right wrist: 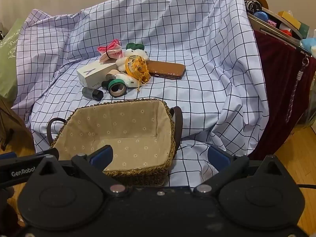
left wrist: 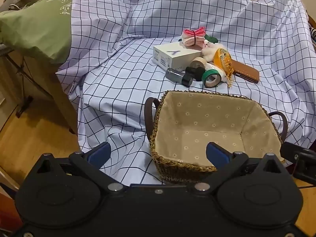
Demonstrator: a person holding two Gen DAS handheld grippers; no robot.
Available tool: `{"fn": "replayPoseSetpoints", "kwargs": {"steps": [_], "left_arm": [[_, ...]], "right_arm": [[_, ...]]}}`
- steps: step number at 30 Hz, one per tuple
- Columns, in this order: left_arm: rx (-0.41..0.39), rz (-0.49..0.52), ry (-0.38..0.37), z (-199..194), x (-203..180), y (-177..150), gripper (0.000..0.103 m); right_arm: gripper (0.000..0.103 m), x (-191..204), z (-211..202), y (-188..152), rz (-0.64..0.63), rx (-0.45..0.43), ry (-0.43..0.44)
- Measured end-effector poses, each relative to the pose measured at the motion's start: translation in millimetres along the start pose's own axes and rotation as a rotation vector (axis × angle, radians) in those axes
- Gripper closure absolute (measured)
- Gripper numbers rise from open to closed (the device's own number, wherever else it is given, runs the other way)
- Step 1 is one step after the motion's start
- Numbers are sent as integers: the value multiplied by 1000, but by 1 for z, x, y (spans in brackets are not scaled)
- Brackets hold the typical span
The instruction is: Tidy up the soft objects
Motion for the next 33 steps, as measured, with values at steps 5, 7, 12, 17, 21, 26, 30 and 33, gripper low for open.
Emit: {"fn": "replayPoseSetpoints", "kwargs": {"steps": [5,7,12,17,21,26,30,33], "left_arm": [[4,0,-4,-1,0,-1,3],[10,-1,3,0,-1,0,3],[15,0,2,1,-2,-2,3],[17,-1,3,1,-2,-3,3],[20,1,4,1,-3,-3,3],[21,1,4,1,-3,-4,3],[22,1,5,1,-4,-4,3],[21,2,4,1,-3,-4,3]], "right_arm": [[1,2,0,-4,1,3,-2],[1,1,4,-2,1,11,-1],[1,2,2,-3,1,13,-1],[1,2,2,-3,0,14,-2],[1,2,2,-3,1,15,-2],[1,2,2,-3,1,16,-1],[1,2,2,-3,1,17,-2],[1,2,2,-2,1,17,-2]]}}
Point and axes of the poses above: each gripper's, at about its wrist camera, not at the fingertips, and z roughly the way its jaws point, x to its left, y to its top, the point moved 6 cm from there along z, roughly the way its jaws point, and after that the axes turned 7 degrees about y, right-handed, at the moved point
